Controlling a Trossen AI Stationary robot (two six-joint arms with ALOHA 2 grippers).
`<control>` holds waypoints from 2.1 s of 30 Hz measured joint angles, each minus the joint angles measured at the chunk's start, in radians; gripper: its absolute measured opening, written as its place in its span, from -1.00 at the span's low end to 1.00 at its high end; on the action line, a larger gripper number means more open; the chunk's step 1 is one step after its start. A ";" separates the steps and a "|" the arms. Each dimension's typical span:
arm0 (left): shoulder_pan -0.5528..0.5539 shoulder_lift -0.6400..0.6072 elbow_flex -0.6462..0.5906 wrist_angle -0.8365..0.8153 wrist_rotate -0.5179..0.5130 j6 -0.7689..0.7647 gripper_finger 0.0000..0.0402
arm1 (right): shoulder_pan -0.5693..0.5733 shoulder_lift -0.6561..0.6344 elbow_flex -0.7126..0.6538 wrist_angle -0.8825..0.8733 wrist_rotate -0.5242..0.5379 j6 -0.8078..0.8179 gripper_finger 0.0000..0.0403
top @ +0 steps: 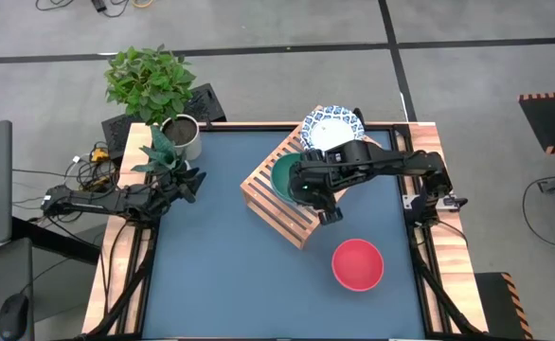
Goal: Place and stack bowls onto a shelf
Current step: Stack the green bowl on top of the blue bowl, then stack the orange bowl on top of the green bowl
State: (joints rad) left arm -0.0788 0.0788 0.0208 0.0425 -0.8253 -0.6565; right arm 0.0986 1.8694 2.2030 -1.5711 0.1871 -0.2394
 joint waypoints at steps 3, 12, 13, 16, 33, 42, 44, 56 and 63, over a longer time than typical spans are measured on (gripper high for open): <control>0.000 0.000 0.000 0.000 0.000 -0.002 0.26 | 0.000 0.000 0.022 0.000 0.004 0.021 0.12; 0.000 0.000 0.000 0.000 0.001 -0.002 0.26 | 0.063 -0.023 0.085 0.001 -0.046 0.303 0.18; 0.000 0.000 0.000 0.000 0.001 -0.002 0.26 | 0.079 -0.030 0.076 0.002 -0.055 0.359 0.19; 0.000 0.000 0.000 0.000 0.001 -0.002 0.26 | 0.145 -0.043 0.028 0.001 -0.062 0.509 0.19; 0.000 0.000 0.000 0.001 0.020 -0.002 0.26 | 0.463 -0.416 -0.775 0.188 -0.109 1.193 0.19; 0.000 0.000 0.000 0.000 0.008 -0.002 0.26 | 0.588 -0.423 -0.962 0.452 -0.126 1.249 0.19; 0.000 0.000 0.000 0.000 0.008 -0.005 0.26 | 0.610 -0.384 -0.966 0.452 -0.149 1.233 0.19; 0.000 0.000 0.000 0.000 0.004 -0.017 0.26 | 0.660 -0.245 -0.965 0.535 -0.244 1.129 0.19; 0.000 0.000 0.000 0.000 0.002 -0.017 0.26 | 0.668 -0.244 -0.965 0.508 -0.211 1.119 0.19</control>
State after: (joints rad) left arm -0.0788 0.0788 0.0208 0.0425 -0.8238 -0.6739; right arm 0.7670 1.6253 1.2381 -1.0633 -0.0237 0.8798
